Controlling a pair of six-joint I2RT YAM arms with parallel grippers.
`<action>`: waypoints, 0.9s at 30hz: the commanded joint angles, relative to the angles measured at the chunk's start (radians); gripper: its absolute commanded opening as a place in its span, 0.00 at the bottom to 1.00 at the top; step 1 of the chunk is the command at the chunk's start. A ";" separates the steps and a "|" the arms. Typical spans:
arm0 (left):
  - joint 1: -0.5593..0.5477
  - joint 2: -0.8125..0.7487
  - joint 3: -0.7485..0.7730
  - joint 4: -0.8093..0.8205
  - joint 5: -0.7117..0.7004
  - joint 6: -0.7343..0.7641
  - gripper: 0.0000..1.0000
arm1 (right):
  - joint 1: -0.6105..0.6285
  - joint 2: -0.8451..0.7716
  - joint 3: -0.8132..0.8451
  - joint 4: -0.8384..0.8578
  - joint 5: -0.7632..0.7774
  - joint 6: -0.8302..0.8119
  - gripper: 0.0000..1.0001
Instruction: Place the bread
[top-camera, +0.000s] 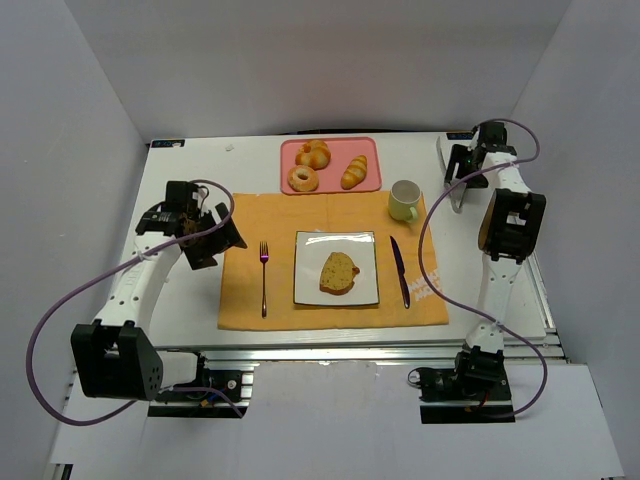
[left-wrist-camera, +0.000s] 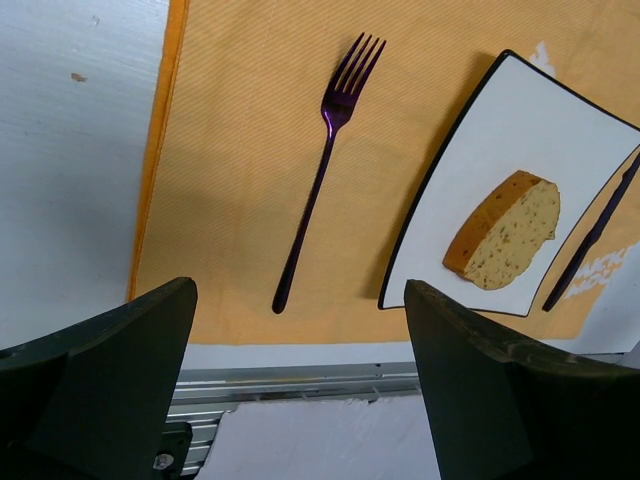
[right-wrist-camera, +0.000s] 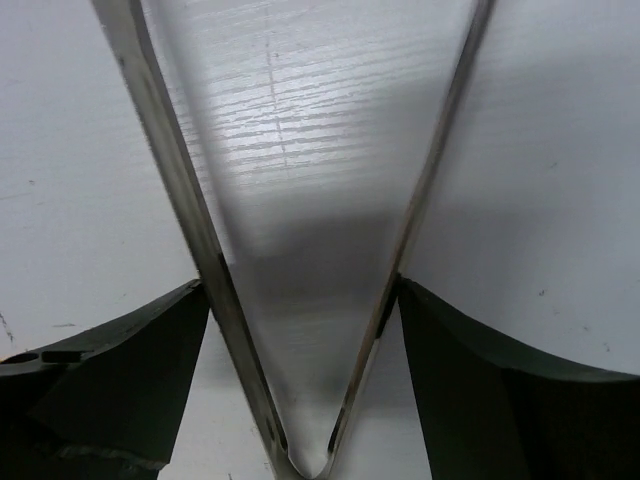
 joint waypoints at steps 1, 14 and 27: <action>-0.004 -0.045 0.012 0.007 -0.008 -0.002 0.96 | 0.005 -0.049 0.002 0.020 0.000 -0.006 0.84; -0.004 -0.097 0.210 0.093 -0.100 -0.040 0.98 | 0.022 -0.926 -0.537 -0.083 -0.044 0.196 0.89; -0.003 -0.158 0.127 0.196 -0.122 -0.148 0.98 | 0.023 -1.609 -1.102 -0.015 -0.390 0.454 0.90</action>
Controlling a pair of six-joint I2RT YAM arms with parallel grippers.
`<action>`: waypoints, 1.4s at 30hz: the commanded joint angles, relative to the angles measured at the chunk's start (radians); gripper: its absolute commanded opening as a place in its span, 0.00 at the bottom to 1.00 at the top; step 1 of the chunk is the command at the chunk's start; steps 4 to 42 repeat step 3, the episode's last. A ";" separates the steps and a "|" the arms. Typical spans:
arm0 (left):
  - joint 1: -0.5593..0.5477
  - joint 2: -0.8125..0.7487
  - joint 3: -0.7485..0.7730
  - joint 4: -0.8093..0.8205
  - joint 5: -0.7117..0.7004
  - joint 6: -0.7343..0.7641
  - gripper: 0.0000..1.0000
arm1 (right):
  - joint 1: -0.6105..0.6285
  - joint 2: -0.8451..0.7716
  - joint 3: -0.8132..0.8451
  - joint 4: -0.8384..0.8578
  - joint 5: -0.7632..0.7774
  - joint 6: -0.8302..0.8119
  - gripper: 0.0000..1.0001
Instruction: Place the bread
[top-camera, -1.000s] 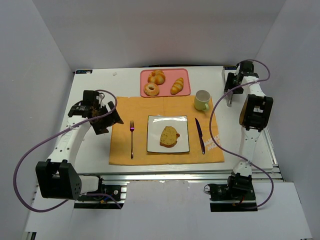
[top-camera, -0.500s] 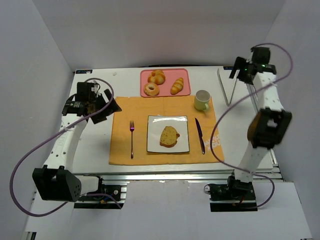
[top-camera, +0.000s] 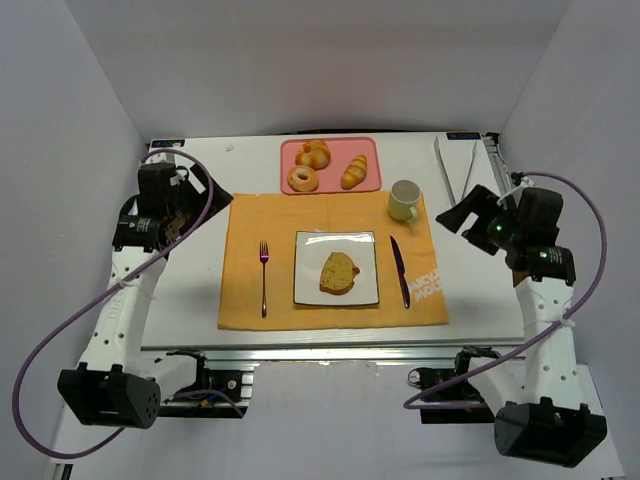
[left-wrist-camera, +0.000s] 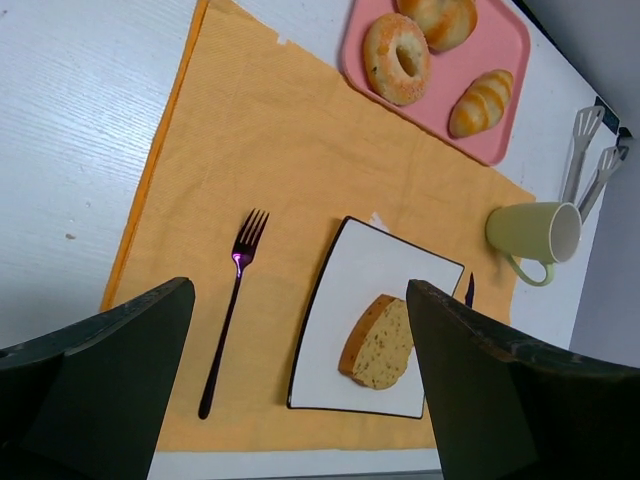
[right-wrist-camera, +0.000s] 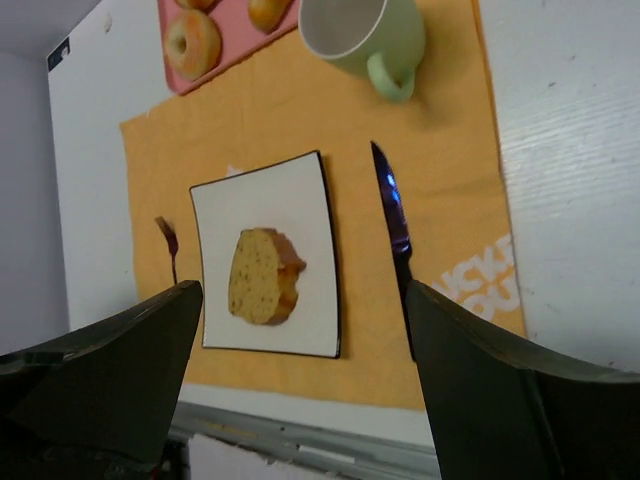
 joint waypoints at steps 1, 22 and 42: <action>-0.003 -0.019 -0.019 0.029 0.002 -0.025 0.98 | 0.003 -0.078 0.001 0.059 -0.087 0.063 0.89; -0.003 -0.025 -0.026 0.027 0.007 -0.025 0.98 | 0.003 -0.063 0.007 0.066 -0.106 0.054 0.90; -0.003 -0.025 -0.026 0.027 0.007 -0.025 0.98 | 0.003 -0.063 0.007 0.066 -0.106 0.054 0.90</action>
